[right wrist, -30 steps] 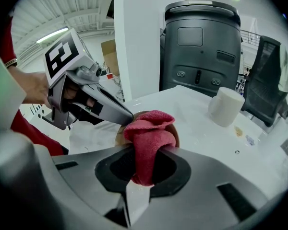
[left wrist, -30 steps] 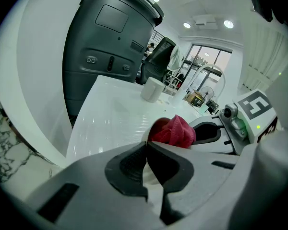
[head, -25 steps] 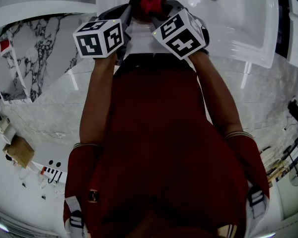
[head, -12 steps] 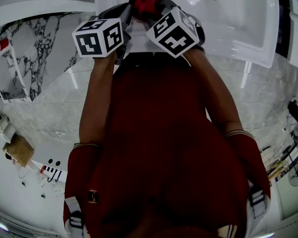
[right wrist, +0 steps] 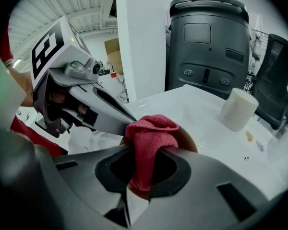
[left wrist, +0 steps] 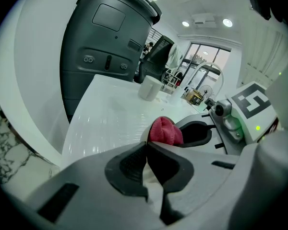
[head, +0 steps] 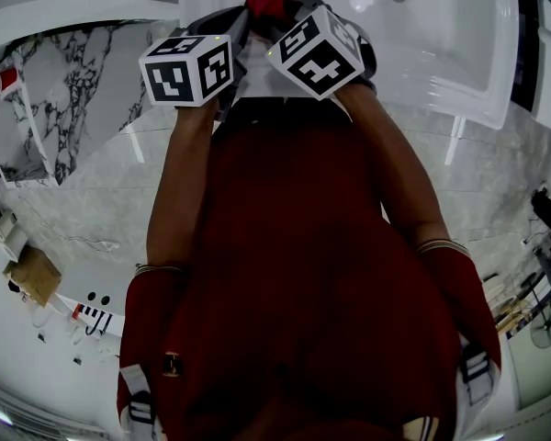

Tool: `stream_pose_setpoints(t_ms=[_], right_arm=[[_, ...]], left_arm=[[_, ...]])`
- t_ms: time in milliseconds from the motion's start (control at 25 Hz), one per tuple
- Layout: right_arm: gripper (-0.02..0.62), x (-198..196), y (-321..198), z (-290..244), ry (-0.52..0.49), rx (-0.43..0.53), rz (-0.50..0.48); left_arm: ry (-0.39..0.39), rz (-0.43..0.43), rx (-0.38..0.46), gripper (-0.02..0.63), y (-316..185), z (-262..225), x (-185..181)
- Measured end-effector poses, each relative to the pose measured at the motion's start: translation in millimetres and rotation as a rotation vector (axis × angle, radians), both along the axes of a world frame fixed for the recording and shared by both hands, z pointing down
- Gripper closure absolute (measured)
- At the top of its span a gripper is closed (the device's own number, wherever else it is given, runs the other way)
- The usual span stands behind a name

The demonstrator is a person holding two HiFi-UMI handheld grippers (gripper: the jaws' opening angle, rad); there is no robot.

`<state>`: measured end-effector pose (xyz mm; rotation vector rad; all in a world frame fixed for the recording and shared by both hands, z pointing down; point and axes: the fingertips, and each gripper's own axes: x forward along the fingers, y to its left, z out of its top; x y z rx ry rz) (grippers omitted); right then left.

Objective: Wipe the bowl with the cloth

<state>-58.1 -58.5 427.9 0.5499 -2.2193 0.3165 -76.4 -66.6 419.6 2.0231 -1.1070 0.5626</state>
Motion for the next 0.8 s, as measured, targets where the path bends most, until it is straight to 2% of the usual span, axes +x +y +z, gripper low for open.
stream_pose_setpoints(t_ms=[440,800], right_arm=[[0.545,7,-14,0,0.021,0.037,0.06],[0.545,19,-15,5,0.069,0.025,0.073]], left_arm=[[0.001,0.003,0.003,0.592,1,0,1],[0.008,0.0,0.006,0.592,0,-1,1]])
